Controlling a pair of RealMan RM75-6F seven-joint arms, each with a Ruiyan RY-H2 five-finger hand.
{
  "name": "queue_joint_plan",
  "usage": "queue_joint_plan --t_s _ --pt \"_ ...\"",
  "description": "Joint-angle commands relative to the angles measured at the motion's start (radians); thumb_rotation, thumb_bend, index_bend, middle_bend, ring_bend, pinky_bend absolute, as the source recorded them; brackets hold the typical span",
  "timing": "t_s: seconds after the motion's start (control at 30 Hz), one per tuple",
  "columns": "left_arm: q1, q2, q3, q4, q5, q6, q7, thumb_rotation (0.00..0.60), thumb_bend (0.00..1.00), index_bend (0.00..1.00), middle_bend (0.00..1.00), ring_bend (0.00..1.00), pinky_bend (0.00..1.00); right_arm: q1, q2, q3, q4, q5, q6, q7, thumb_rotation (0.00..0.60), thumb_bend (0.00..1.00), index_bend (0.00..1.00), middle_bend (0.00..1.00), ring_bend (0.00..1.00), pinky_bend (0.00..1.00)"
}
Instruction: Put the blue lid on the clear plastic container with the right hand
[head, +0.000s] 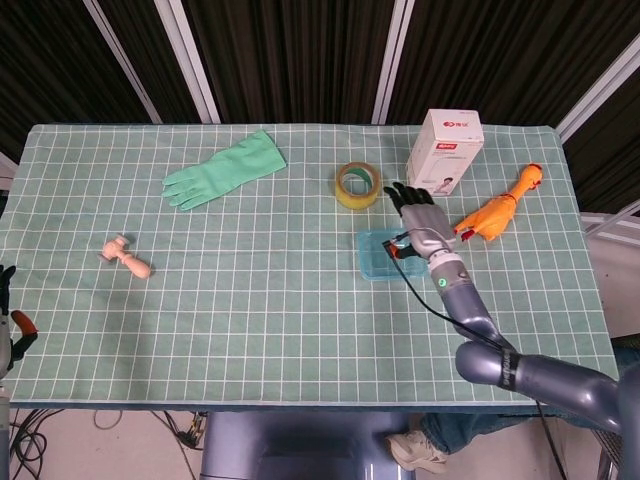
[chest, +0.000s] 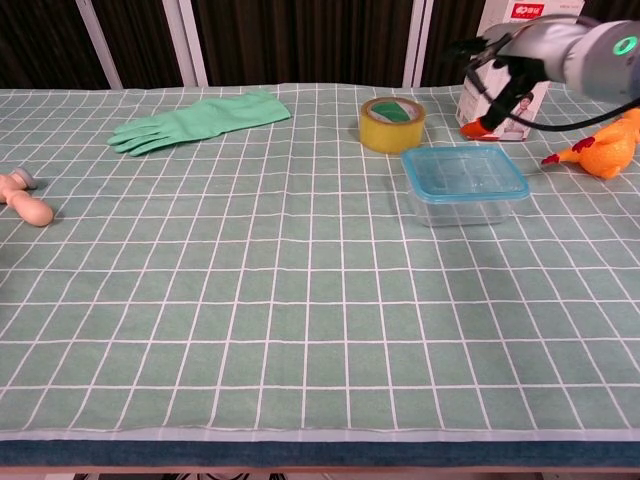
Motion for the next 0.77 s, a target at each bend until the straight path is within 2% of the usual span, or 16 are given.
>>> queue_joint_plan --t_s 0.03,0.13,0.27,0.33,0.37,0.5,0.77 --pt "0.003 -0.007 0.01 0.009 0.032 0.016 0.003 0.6 0.81 0.07 0.0 0.0 0.0 -0.163 0.131 -0.033 -0.169 -0.124 0.177 0.085 0.6 0.29 0.01 0.0 0.0 0.0" --pt "0.004 -0.013 0.019 0.019 0.066 0.029 0.005 0.6 0.81 0.07 0.0 0.0 0.0 -0.268 0.179 -0.087 -0.222 -0.225 0.294 0.123 0.6 0.29 0.01 0.0 0.0 0.0" --pt "0.007 -0.023 0.038 0.028 0.118 0.044 0.014 0.6 0.81 0.07 0.0 0.0 0.0 -0.424 0.201 -0.181 -0.231 -0.4 0.48 0.19 0.6 0.29 0.01 0.0 0.0 0.0" --pt "0.007 -0.026 0.053 0.034 0.149 0.047 0.027 0.6 0.81 0.07 0.0 0.0 0.0 -0.505 0.198 -0.245 -0.206 -0.486 0.554 0.22 0.6 0.29 0.01 0.0 0.0 0.0" --pt "0.009 -0.026 0.065 0.032 0.16 0.046 0.039 0.6 0.81 0.07 0.0 0.0 0.0 -0.577 0.172 -0.301 -0.175 -0.55 0.641 0.196 0.6 0.29 0.01 0.0 0.0 0.0" --pt "0.015 -0.023 0.072 0.019 0.158 0.044 0.057 0.6 0.81 0.07 0.0 0.0 0.0 -0.655 0.101 -0.336 -0.099 -0.631 0.723 0.19 0.6 0.29 0.01 0.0 0.0 0.0" --pt "0.02 -0.024 0.084 0.018 0.184 0.047 0.071 0.6 0.81 0.07 0.0 0.0 0.0 -0.712 0.052 -0.34 -0.04 -0.696 0.732 0.169 0.6 0.29 0.01 0.0 0.0 0.0"
